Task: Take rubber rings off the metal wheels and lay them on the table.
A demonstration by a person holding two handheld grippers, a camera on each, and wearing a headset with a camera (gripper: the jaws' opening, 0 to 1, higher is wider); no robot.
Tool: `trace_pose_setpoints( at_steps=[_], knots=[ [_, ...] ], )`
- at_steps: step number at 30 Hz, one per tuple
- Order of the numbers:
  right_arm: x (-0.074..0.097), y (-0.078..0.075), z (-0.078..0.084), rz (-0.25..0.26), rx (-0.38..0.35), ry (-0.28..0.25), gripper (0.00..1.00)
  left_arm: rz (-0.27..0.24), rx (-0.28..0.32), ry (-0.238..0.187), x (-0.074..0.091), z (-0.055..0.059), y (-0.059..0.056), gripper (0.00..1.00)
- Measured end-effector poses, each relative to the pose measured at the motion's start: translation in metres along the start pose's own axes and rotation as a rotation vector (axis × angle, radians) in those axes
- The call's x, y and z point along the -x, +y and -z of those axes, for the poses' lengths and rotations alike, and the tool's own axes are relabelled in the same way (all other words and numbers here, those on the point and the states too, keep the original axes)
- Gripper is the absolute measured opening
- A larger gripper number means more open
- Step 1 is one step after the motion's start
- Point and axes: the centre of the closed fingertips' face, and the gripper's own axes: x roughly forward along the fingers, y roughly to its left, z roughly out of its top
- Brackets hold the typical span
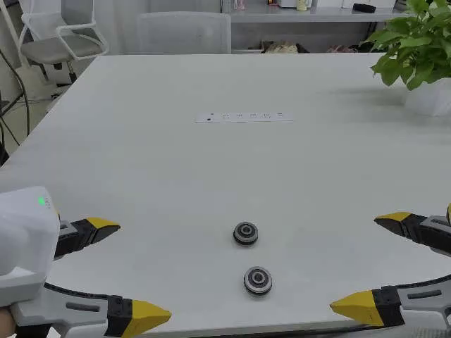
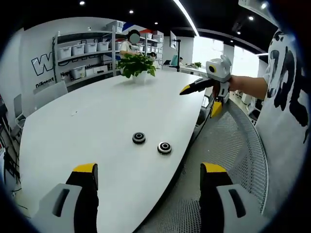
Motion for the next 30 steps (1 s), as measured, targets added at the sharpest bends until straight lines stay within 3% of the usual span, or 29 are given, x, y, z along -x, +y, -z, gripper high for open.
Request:
trace_pose_setpoints(
  at_steps=[18,30],
  knots=[
    [0.0021,0.0037,0.0032,0.002,0.018,0.011,0.98,-0.035,0.019,-0.011,0.0090,0.0017,0.0038,0.86],
    [0.0057,0.0047,0.0034,0.011,0.012,0.003,0.98,-0.025,0.018,-0.007,0.0086,0.0028,-0.0006,0.85]
  ],
)
